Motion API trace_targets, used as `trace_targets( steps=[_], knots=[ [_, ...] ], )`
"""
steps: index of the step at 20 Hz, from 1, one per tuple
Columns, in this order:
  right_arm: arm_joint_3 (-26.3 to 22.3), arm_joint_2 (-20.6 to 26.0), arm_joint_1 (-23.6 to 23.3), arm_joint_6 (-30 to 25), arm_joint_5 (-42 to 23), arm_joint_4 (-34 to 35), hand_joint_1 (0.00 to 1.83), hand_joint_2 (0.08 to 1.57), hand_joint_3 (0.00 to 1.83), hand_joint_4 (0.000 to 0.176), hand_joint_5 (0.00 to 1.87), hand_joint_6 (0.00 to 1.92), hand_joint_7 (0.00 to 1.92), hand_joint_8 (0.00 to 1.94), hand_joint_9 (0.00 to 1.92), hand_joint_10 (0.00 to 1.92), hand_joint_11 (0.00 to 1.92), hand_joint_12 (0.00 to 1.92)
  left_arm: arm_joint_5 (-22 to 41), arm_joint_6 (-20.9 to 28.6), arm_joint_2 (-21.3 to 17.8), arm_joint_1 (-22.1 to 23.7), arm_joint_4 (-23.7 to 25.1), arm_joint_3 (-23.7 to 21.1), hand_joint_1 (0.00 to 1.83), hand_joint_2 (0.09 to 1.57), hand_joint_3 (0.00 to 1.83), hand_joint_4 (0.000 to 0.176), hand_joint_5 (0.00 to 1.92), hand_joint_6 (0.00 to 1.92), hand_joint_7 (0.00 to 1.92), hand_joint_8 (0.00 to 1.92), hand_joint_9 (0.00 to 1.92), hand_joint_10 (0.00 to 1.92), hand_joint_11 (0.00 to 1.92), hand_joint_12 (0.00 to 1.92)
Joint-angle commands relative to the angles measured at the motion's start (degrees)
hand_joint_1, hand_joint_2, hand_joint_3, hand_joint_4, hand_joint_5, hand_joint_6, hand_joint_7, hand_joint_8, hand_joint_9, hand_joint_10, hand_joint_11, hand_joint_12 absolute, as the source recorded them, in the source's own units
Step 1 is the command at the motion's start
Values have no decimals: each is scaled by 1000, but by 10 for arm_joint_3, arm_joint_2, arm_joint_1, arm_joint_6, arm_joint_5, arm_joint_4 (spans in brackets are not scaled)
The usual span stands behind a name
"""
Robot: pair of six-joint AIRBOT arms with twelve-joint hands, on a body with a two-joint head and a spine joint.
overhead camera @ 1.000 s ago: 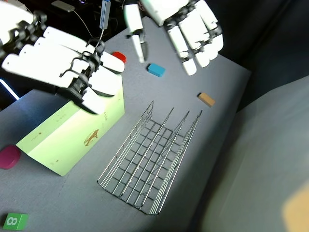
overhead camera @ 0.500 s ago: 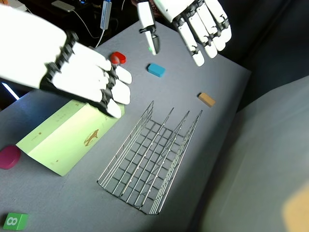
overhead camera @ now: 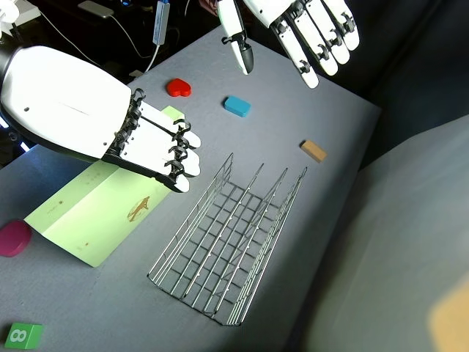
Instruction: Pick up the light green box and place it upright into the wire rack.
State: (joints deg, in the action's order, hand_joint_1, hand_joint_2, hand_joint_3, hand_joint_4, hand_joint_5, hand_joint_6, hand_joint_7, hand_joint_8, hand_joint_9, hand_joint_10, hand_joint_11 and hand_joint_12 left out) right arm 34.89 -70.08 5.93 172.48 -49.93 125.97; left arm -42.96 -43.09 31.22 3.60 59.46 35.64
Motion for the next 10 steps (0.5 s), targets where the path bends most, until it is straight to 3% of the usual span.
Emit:
trace_targets(
  steps=[1, 6, 10],
  knots=[
    [0, -2, -3, -1, 14, -24, 785, 931, 2, 51, 50, 0, 76, 1, 12, 0, 0, 465, 21, -4, 1, 7, 44, 0, 147, 1161, 3, 40, 364, 2, 268, 0, 220, 5, 0, 594],
    [0, -8, 8, -42, -5, -24, 795, 924, 0, 51, 51, 1, 78, 1, 14, 1, 0, 474, 21, -4, 1, 4, 41, 0, 146, 1158, 1, 40, 363, 1, 269, 0, 221, 4, 0, 592],
    [1, -16, 15, -64, -10, -41, 815, 941, 4, 49, 108, 11, 127, 9, 65, 11, 0, 642, 21, -4, 1, -1, 38, -1, 147, 1160, 2, 40, 363, 1, 269, 0, 222, 4, 0, 590]
  ],
)
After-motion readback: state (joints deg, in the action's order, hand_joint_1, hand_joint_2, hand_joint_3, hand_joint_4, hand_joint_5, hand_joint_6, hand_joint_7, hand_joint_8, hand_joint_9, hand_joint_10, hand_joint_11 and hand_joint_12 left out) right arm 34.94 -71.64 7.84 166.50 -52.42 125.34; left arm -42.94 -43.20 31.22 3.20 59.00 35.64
